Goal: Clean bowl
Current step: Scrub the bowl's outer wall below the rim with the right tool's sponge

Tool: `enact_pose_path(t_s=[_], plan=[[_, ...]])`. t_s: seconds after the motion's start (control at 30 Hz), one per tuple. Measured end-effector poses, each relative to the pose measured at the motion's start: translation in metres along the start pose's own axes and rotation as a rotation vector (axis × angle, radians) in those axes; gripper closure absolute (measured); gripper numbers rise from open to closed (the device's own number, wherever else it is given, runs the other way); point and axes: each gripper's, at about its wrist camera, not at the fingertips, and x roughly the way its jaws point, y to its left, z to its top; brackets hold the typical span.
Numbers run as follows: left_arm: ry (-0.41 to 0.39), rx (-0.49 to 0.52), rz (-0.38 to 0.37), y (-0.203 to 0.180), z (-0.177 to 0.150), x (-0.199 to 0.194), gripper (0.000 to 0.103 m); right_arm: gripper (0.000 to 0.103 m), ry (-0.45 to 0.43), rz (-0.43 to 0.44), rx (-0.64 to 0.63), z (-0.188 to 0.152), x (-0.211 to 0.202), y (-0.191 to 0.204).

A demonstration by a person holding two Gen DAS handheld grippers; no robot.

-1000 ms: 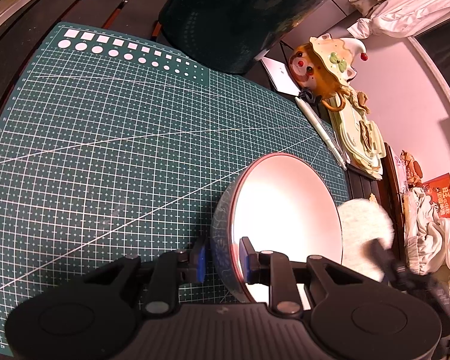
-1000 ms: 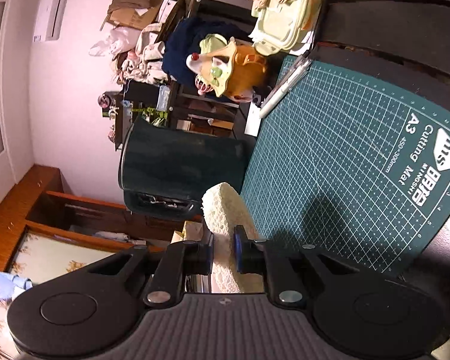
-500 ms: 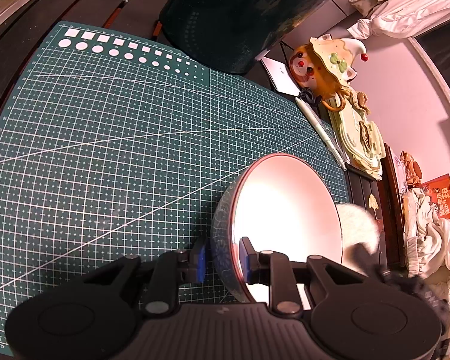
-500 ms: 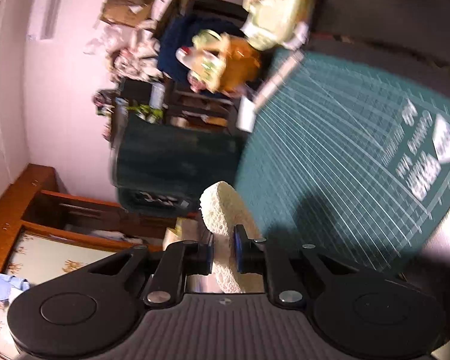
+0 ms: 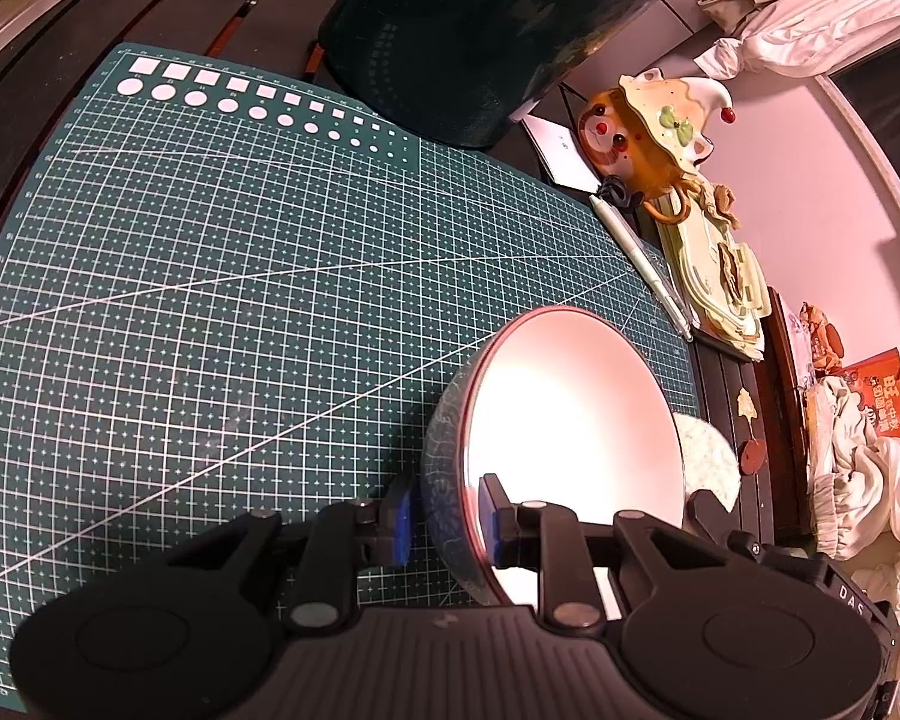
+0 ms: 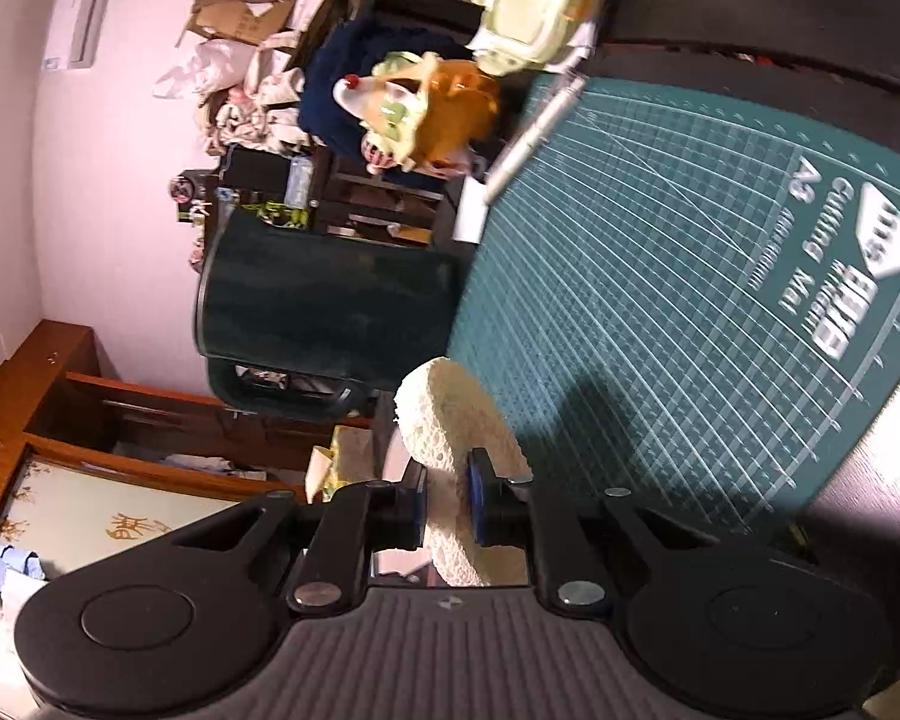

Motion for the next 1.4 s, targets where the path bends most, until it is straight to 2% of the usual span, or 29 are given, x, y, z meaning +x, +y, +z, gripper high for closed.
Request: enact_pose_path(t_s=[0.07,0.23,0.5,0.7,0.77,0.93,0.97,1.03,1.17,1.27,1.4], plan=[[0.0,0.002,0.002,-0.002,-0.001,-0.002,0.081,0.09,-0.006,-0.003,0.008,0.004,-0.004,0.001],[0.001,0.002,0.005,-0.005,-0.004,-0.005,0.081,0.09,-0.031,0.053,-0.023,0.009,-0.011,0.013],[0.005,-0.003,0.001,-0.006,-0.002,-0.005,0.081,0.09,0.023,0.01,0.023,0.002,-0.002,-0.003],[0.008,-0.052,-0.021,-0.002,0.003,-0.003,0.081,0.089,0.117,-0.018,-0.046,-0.013,-0.008,0.005],[0.007,-0.041,-0.007,-0.004,0.003,-0.004,0.081,0.09,0.117,-0.025,-0.038,-0.012,-0.014,0.003],[-0.025,0.052,0.112,-0.018,0.0,-0.014,0.081,0.09,0.021,0.015,-0.033,0.001,-0.025,0.004],[-0.026,0.055,0.117,-0.019,-0.001,-0.015,0.081,0.09,0.008,0.019,-0.046,0.003,-0.024,0.007],[-0.013,0.034,0.099,-0.016,-0.003,-0.017,0.08,0.09,-0.008,0.027,-0.071,0.007,-0.021,0.011],[0.017,0.002,0.057,-0.015,-0.007,-0.015,0.08,0.089,0.024,0.044,-0.068,0.002,-0.009,0.008],[0.047,-0.026,0.029,-0.014,-0.008,-0.006,0.079,0.089,0.061,0.034,-0.016,-0.003,-0.005,-0.002],[0.044,-0.033,0.017,-0.011,-0.007,-0.005,0.079,0.089,0.099,0.014,0.027,-0.004,-0.006,-0.007]])
